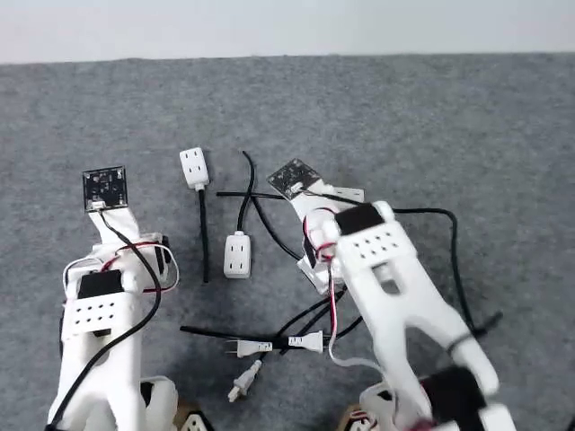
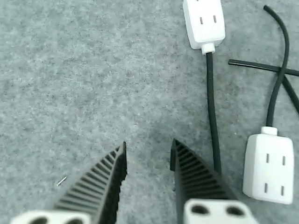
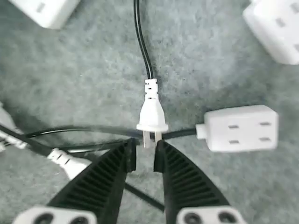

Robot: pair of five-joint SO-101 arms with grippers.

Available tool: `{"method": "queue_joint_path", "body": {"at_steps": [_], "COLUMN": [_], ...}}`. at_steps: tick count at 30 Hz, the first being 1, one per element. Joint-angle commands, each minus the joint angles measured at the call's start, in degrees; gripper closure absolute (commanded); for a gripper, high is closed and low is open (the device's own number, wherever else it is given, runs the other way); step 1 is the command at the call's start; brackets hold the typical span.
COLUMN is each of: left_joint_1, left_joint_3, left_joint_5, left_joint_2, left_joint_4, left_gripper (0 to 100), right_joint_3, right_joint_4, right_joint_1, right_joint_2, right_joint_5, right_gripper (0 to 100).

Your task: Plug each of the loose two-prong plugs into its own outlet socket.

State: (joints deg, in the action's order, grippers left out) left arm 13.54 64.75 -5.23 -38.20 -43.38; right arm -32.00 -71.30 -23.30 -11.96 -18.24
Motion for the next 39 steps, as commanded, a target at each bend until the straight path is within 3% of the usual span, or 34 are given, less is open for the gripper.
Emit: {"method": "queue_joint_path", "body": {"at_steps": [1,16,21,29,39], "left_joint_1": [0.26,-0.09,-0.09,-0.09,0.18], "left_joint_3": [-0.75,0.92,0.92,1.01,0.92], "left_joint_5": [0.53,0.53,0.53,0.62,0.62], "left_joint_2": [-1.41,-1.41,-1.41,-1.41,-1.49], "left_joint_4": [1.93,4.66,4.66,4.66,4.75], "left_gripper": [86,86,86,86,86], "right_joint_3": [0.44,0.97,4.31,4.66,-0.97], "right_joint_4": [3.03,6.81,3.3,3.38,14.02], "right_joint_1": [0.13,3.74,1.19,-2.15,-2.51], "right_joint_2": [5.41,13.05,10.68,8.48,8.57], "right_joint_5": [-3.08,-7.56,-11.16,-14.68,-18.2], "right_gripper": [93.9,93.6,93.5,81.5,81.7]}}
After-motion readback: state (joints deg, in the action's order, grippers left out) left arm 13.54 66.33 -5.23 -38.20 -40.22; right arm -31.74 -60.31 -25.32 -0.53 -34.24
